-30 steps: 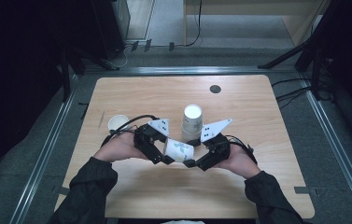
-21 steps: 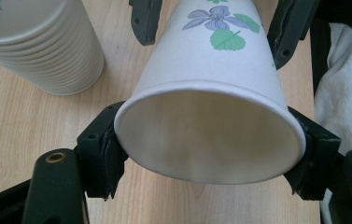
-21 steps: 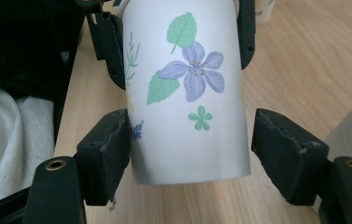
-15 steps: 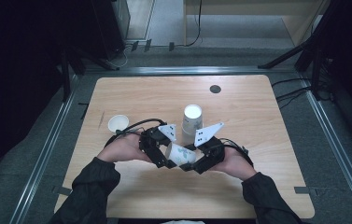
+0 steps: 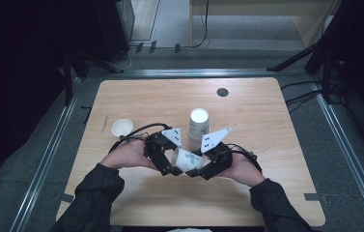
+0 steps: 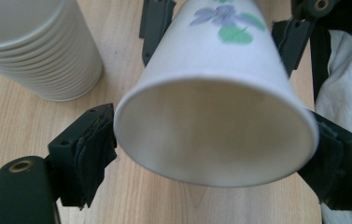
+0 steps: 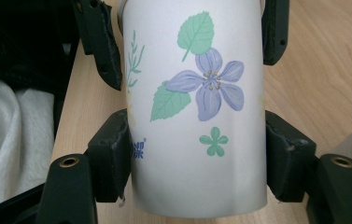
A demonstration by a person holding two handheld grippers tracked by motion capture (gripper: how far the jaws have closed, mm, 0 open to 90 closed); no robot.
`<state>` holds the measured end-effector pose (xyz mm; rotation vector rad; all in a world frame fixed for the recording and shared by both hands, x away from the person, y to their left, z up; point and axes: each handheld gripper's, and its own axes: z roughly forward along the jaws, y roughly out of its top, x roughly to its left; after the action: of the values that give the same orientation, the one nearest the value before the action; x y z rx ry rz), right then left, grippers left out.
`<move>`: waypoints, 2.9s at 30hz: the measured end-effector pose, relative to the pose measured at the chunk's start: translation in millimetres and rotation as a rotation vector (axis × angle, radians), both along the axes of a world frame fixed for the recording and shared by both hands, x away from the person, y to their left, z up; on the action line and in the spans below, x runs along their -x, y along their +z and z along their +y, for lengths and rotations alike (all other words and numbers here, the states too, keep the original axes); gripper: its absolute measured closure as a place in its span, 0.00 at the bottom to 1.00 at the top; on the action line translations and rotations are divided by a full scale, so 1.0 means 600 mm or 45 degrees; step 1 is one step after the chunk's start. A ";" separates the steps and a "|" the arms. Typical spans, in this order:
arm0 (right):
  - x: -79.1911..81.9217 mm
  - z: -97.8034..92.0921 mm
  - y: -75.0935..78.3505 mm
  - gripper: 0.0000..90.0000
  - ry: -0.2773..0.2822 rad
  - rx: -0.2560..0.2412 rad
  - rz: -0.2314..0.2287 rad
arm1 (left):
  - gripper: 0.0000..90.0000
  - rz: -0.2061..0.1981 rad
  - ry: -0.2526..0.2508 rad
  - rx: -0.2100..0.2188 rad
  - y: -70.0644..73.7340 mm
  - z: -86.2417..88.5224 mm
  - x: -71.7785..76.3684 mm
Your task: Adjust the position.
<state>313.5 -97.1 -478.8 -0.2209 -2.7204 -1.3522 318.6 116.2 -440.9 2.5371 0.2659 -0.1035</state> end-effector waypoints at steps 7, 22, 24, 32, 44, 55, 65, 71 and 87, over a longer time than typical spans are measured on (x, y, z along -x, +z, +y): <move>-0.004 -0.018 0.013 0.39 -0.030 -0.072 0.007 | 0.14 0.026 0.040 0.148 0.002 0.021 -0.005; -0.002 -0.020 0.012 0.38 -0.015 -0.122 0.059 | 0.24 0.061 0.061 0.342 -0.006 0.022 0.002; -0.003 -0.020 0.012 0.39 -0.021 -0.125 0.064 | 0.25 0.060 0.068 0.345 -0.006 0.022 0.001; -0.002 -0.019 0.011 0.37 -0.024 -0.115 0.070 | 0.28 0.044 0.053 0.301 0.000 0.021 0.002; -0.003 -0.010 0.002 0.31 -0.049 -0.047 0.026 | 0.28 -0.009 0.053 0.036 0.017 0.015 0.001; 0.000 0.014 -0.018 0.36 -0.017 -0.003 0.006 | 0.28 -0.022 0.007 -0.095 0.012 -0.003 0.004; 0.003 0.026 -0.026 0.37 -0.005 0.028 -0.010 | 0.28 -0.058 -0.024 -0.144 0.009 -0.015 0.009; 0.003 0.023 -0.022 0.39 0.004 0.028 -0.023 | 0.23 -0.058 -0.015 -0.100 0.008 -0.010 0.010; 0.001 -0.002 0.001 0.38 -0.048 -0.053 -0.020 | 0.14 -0.021 0.060 0.156 0.013 0.026 0.010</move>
<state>312.7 -98.0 -478.4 -0.2612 -2.7107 -1.4250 312.5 132.1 -433.1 2.4080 0.3035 -0.0785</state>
